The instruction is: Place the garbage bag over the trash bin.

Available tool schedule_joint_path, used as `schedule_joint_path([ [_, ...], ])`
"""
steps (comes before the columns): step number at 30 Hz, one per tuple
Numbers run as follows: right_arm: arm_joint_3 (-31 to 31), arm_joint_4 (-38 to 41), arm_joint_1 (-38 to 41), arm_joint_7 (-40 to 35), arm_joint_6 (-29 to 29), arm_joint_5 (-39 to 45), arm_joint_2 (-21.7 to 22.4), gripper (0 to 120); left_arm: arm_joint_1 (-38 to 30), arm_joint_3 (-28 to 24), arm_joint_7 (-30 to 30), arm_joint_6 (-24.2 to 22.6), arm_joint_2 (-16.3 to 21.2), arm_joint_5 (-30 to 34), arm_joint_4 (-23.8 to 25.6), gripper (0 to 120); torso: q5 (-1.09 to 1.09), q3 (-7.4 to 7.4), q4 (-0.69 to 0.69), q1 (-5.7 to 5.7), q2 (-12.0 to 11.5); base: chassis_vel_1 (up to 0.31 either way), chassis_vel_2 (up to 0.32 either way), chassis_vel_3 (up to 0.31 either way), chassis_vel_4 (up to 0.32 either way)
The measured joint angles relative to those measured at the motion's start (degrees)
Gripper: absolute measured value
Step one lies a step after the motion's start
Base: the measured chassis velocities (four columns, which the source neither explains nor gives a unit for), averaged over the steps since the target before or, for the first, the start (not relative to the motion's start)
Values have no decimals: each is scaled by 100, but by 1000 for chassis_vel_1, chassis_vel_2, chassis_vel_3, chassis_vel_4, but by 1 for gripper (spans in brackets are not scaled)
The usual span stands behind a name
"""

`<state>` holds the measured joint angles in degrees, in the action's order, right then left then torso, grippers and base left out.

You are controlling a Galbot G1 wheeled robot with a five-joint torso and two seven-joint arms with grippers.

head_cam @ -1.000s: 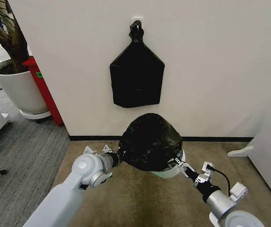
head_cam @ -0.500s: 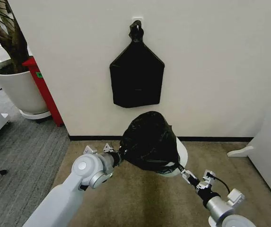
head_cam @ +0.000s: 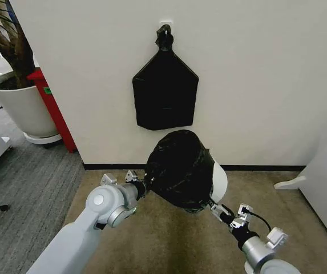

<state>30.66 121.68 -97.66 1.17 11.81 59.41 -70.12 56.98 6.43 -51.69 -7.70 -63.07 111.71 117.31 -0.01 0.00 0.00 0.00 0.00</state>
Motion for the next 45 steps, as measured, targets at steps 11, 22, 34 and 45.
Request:
schedule_joint_path([
  [11, 219, 248, -293, 305, -230, 475, 28, 100, 36, -2, 91, -1, -3, -133, -54, 1, 1, 0, 0, 0, 0, 0, 0, 0, 0],
  [22, 1782, 1229, 257, -307, 585, 2319, 473, 100, 408, -139, 2075, -368, 211, -2031, -235, 1, 2, 0, -1, 0, 0, 0, 0, 0, 0],
  [34, 2127, 79, 2100, -316, 2170, 3324, 2717, 100, 495, -311, 5282, 1072, 509, -6176, -1313, 1, -2, 1, -1, 0, -1, 0, 0, 0, 0],
  [45, -368, -496, 4252, -306, 2210, 2333, 3173, 100, 663, -225, 6061, 2055, 672, -7636, -1574, 1, 0, 1, 0, 0, -1, 0, 0, 0, 0],
])
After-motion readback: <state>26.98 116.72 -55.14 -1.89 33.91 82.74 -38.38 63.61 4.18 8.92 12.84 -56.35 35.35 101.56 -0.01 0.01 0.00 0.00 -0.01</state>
